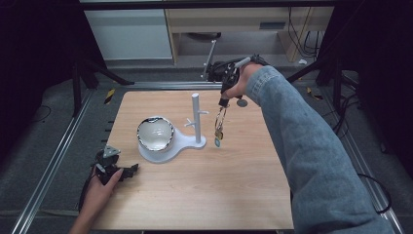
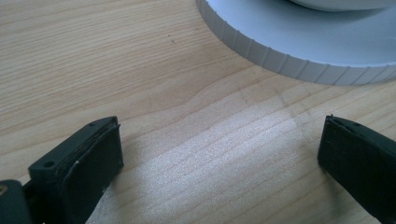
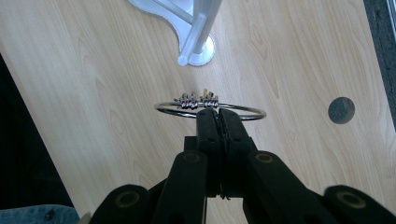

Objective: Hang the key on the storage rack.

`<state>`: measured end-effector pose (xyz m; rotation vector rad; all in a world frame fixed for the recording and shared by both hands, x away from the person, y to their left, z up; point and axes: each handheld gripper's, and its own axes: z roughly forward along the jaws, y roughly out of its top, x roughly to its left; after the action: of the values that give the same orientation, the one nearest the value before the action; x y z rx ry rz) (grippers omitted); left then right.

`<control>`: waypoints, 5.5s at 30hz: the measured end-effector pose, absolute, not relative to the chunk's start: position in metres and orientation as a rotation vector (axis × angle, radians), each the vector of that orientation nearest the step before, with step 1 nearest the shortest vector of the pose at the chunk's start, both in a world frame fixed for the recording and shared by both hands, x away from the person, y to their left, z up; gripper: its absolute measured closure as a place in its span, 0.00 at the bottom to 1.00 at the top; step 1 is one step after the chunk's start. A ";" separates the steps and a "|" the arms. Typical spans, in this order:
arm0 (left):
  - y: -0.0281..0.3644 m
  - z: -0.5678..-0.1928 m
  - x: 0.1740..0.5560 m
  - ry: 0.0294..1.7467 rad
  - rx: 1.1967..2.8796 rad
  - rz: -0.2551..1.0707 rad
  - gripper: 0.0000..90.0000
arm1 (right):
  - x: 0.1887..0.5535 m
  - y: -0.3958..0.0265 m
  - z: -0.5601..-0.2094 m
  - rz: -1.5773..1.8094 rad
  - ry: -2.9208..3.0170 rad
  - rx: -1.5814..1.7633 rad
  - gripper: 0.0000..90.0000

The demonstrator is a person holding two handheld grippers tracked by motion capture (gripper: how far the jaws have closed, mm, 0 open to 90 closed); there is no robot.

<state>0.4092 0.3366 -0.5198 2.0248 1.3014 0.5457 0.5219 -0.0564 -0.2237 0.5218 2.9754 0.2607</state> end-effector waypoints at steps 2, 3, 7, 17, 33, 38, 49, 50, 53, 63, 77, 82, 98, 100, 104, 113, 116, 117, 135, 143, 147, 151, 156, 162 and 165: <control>0.337 -0.520 0.409 1.301 2.025 0.546 0.00 | 0.522 -0.055 -0.223 0.263 2.974 0.522 0.98; 0.337 -0.520 0.409 1.301 2.025 0.546 0.00 | 0.522 -0.054 -0.223 0.263 2.975 0.517 0.98; 0.337 -0.520 0.409 1.301 2.025 0.546 0.00 | 0.523 -0.052 -0.223 0.263 2.977 0.512 0.98; 0.337 -0.520 0.409 1.301 2.025 0.546 0.00 | 0.525 -0.045 -0.224 0.263 2.988 0.504 0.98; 0.337 -0.520 0.409 1.301 2.025 0.545 0.00 | 0.530 -0.023 -0.222 0.294 2.990 0.467 0.98; 0.337 -0.520 0.409 1.302 2.025 0.546 0.00 | 0.531 -0.017 -0.225 0.292 2.999 0.456 0.98; 0.337 -0.520 0.409 1.302 2.025 0.546 0.00 | 0.534 -0.014 -0.233 0.300 3.006 0.462 0.98; 0.337 -0.520 0.409 1.302 2.025 0.545 0.00 | 0.534 -0.014 -0.234 0.304 3.007 0.465 0.98; 0.337 -0.520 0.409 1.301 2.025 0.546 0.00 | 0.535 -0.014 -0.236 0.311 3.009 0.468 0.98; 0.337 -0.520 0.409 1.302 2.025 0.545 0.00 | 0.539 -0.016 -0.246 0.330 3.011 0.493 0.98; 0.337 -0.520 0.409 1.301 2.025 0.545 0.00 | 0.546 -0.025 -0.253 0.374 2.995 0.554 0.94; 0.337 -0.520 0.409 1.301 2.025 0.545 0.00 | 0.545 -0.030 -0.251 0.394 2.980 0.570 0.90; 0.337 -0.520 0.409 1.301 2.025 0.545 0.00 | 0.551 -0.055 -0.246 0.487 2.870 0.664 0.75; 0.337 -0.520 0.409 1.301 2.025 0.546 0.00 | 0.551 -0.058 -0.246 0.494 2.856 0.678 0.69; 0.337 -0.520 0.409 1.301 2.025 0.545 0.00 | 0.552 -0.064 -0.248 0.524 2.814 0.691 0.57; 0.337 -0.520 0.409 1.301 2.025 0.545 0.00 | 0.558 -0.083 -0.258 0.570 2.728 0.798 0.33; 0.337 -0.520 0.409 1.301 2.025 0.545 0.00 | 0.558 -0.088 -0.259 0.600 2.685 0.817 0.26; 0.337 -0.520 0.409 1.301 2.025 0.545 0.00 | 0.558 -0.090 -0.260 0.618 2.675 0.825 0.24; 0.336 -0.520 0.409 1.302 2.020 0.546 0.00 | 0.556 -0.113 -0.272 0.757 2.482 0.779 0.09; 0.336 -0.520 0.409 1.302 2.020 0.545 0.00 | 0.551 -0.136 -0.287 0.860 2.386 0.840 0.09; 0.336 -0.520 0.409 1.302 2.020 0.545 0.00 | 0.546 -0.148 -0.295 0.891 2.349 0.848 0.09; 0.336 -0.520 0.409 1.304 2.018 0.545 0.00 | 0.538 -0.160 -0.304 0.899 2.332 0.845 0.09; 0.336 -0.520 0.409 1.304 2.018 0.545 0.00 | 0.531 -0.175 -0.319 0.904 2.316 0.845 0.09; 0.336 -0.520 0.409 1.304 2.018 0.545 0.00 | 0.519 -0.189 -0.338 0.901 2.332 0.859 0.09; 0.336 -0.520 0.409 1.304 2.020 0.545 0.00 | 0.513 -0.193 -0.346 0.895 2.337 0.860 0.09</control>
<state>0.4090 0.3363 -0.5200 2.0200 1.3040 0.5448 0.5130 -0.1925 -0.3464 0.8604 2.3370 0.8952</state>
